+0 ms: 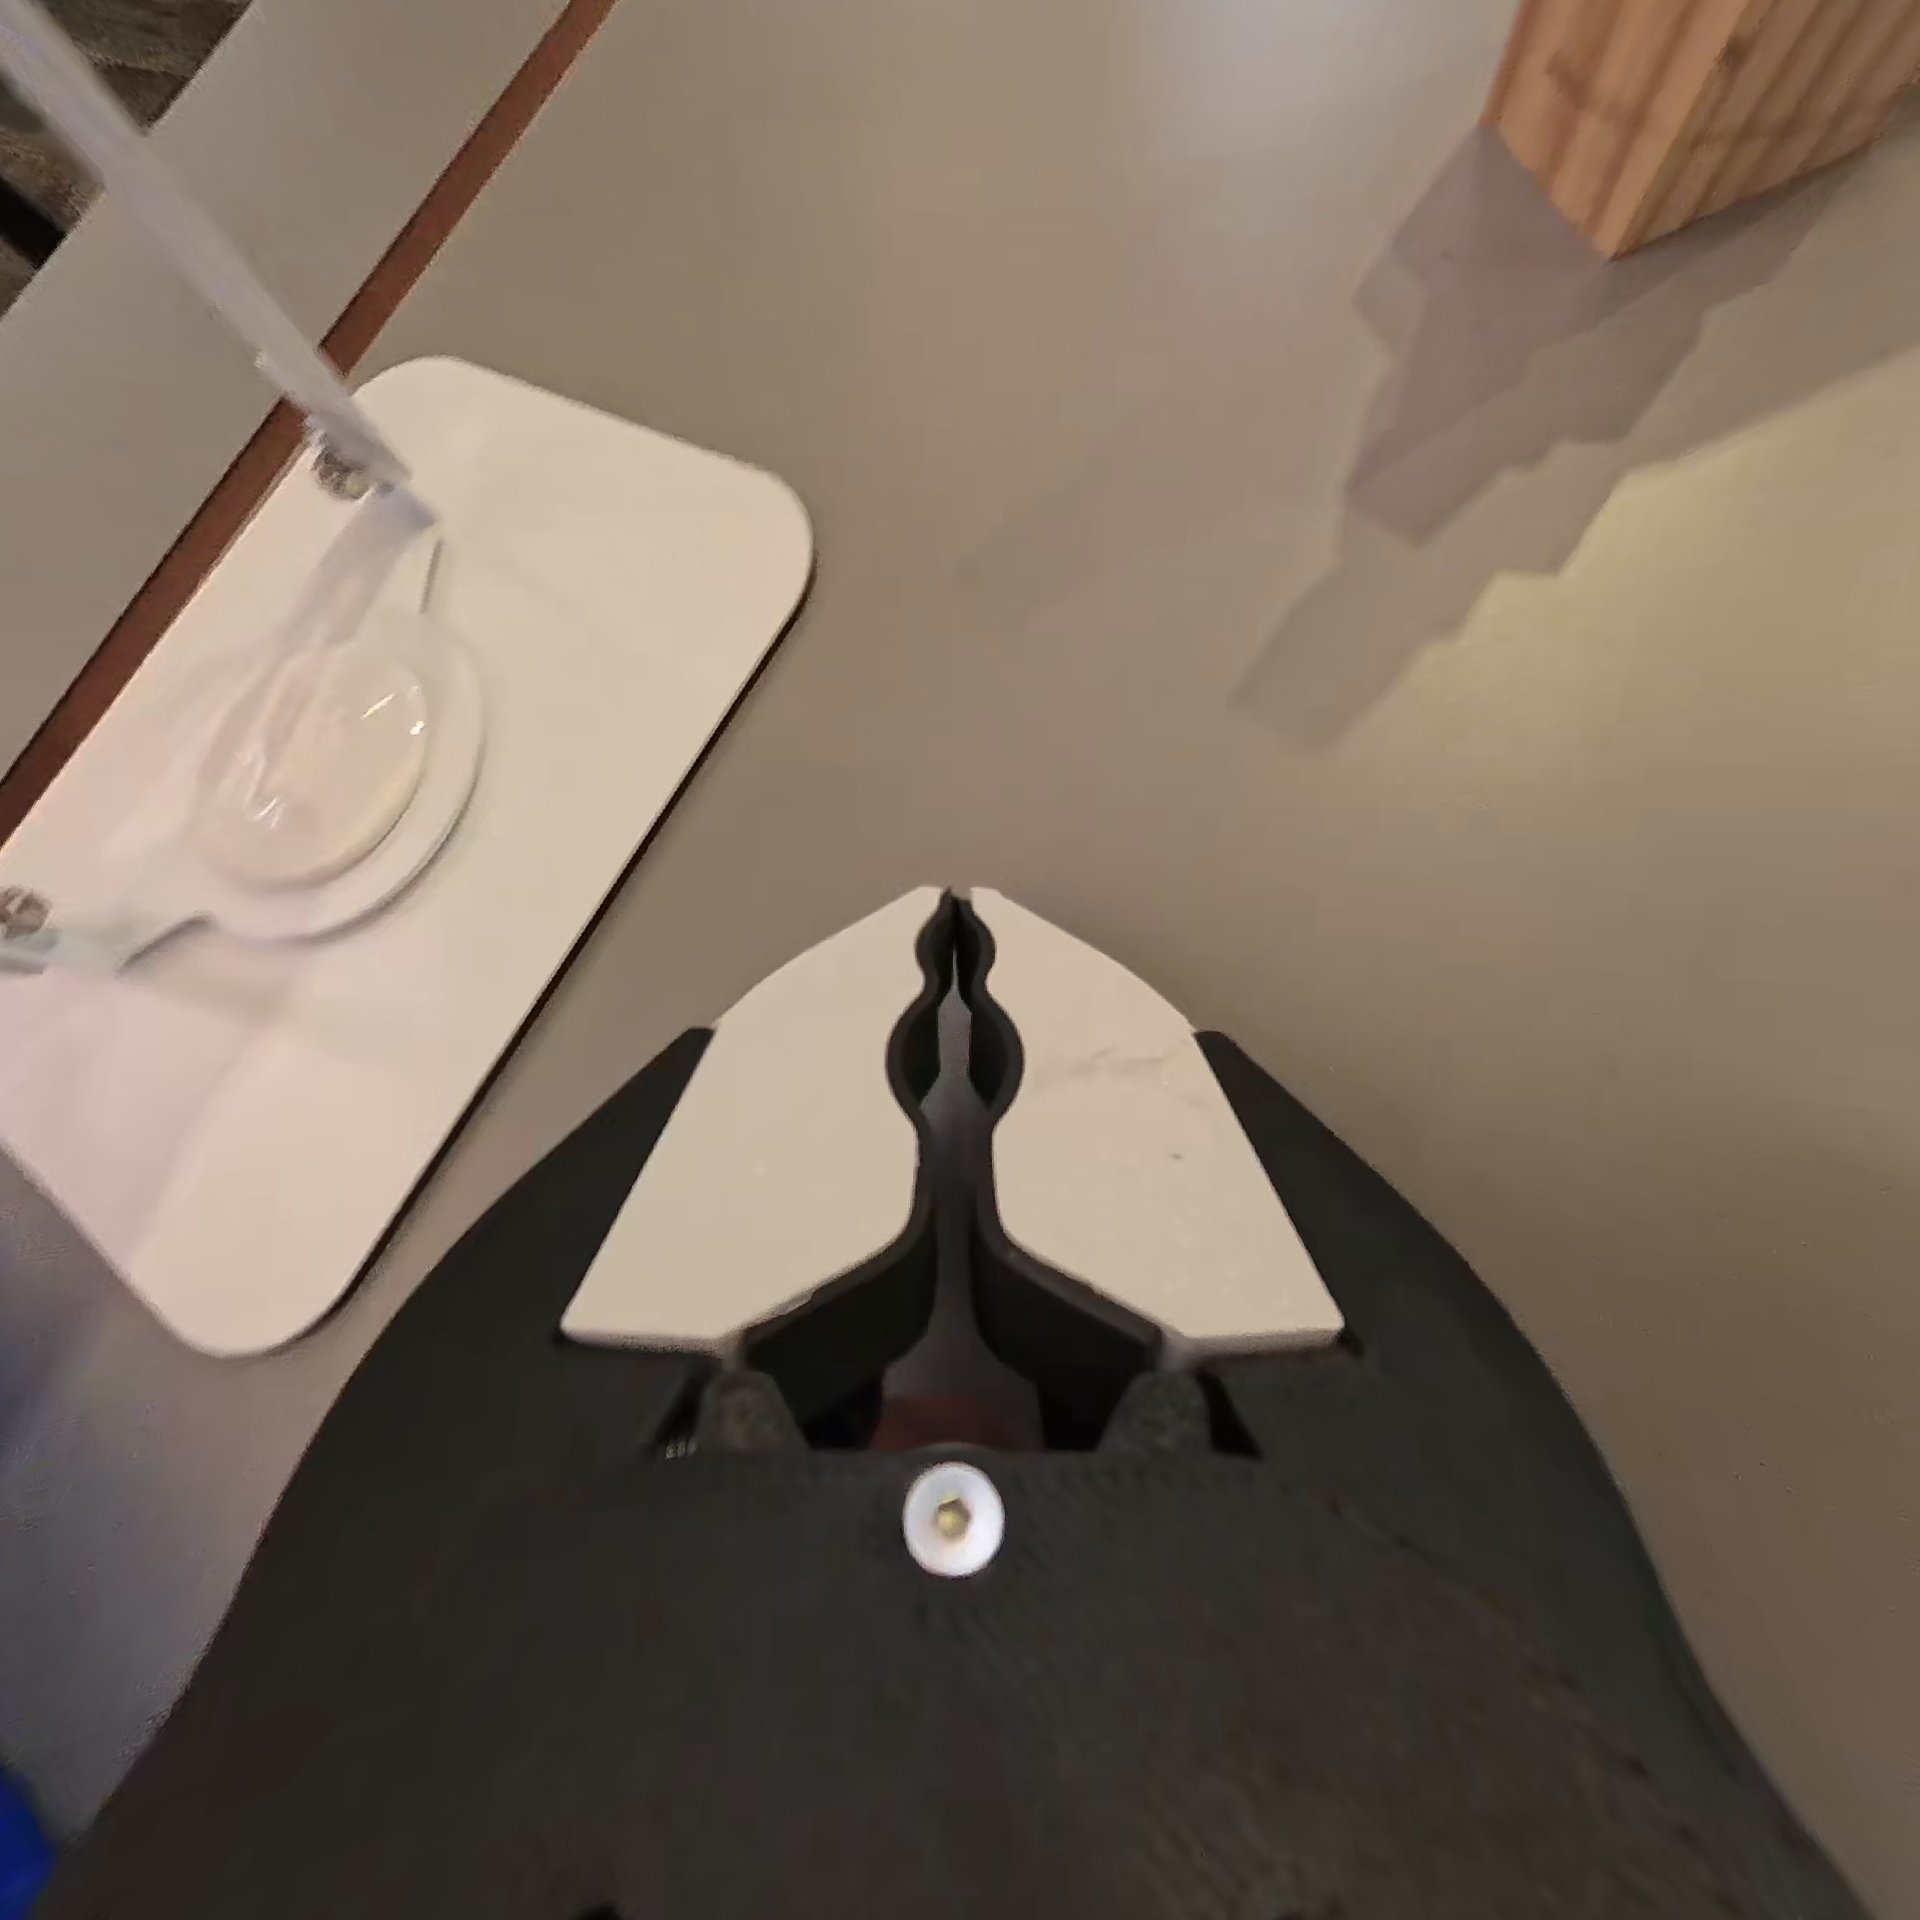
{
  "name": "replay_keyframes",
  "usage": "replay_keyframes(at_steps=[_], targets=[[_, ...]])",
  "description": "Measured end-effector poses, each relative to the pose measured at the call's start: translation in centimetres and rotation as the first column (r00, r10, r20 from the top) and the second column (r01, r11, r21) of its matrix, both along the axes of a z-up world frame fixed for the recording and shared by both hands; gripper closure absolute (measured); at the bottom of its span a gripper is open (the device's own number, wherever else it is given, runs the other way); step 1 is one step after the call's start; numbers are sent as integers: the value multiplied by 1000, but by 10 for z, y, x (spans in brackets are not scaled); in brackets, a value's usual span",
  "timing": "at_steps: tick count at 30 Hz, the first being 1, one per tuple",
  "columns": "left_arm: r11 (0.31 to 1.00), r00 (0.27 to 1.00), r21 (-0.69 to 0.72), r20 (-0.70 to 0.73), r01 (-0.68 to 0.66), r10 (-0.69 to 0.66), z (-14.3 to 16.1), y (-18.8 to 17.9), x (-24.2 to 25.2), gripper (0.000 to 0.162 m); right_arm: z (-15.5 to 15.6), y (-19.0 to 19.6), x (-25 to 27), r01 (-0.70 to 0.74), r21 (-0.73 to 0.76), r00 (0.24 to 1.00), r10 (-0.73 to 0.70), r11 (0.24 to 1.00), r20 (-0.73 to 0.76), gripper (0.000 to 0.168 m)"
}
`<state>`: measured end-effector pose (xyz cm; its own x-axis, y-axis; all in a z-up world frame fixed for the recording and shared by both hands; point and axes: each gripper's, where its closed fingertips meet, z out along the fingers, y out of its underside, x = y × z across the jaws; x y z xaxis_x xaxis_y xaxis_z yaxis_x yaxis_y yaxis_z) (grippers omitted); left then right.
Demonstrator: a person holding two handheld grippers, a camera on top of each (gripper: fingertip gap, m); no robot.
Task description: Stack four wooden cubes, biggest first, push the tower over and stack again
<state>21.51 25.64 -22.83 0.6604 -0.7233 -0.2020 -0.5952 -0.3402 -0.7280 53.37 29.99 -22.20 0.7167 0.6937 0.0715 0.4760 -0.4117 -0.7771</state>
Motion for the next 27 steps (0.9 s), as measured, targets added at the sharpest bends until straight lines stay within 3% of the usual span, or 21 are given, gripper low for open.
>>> replay_keyframes(at_steps=[15,20,27], targets=[[948,946,39,-68,-315,317,-4,-26,-161,162,-11,0,35,136,0,983,-135,991,124,168],[901,900,65,-53,-430,433,0,-37,-221,162,-10,1,37,146,-17,986,-143,989,89,168],[875,872,71,-70,-480,484,-2,-55,-257,162,2,6,49,205,3,979,-205,979,1,168]])
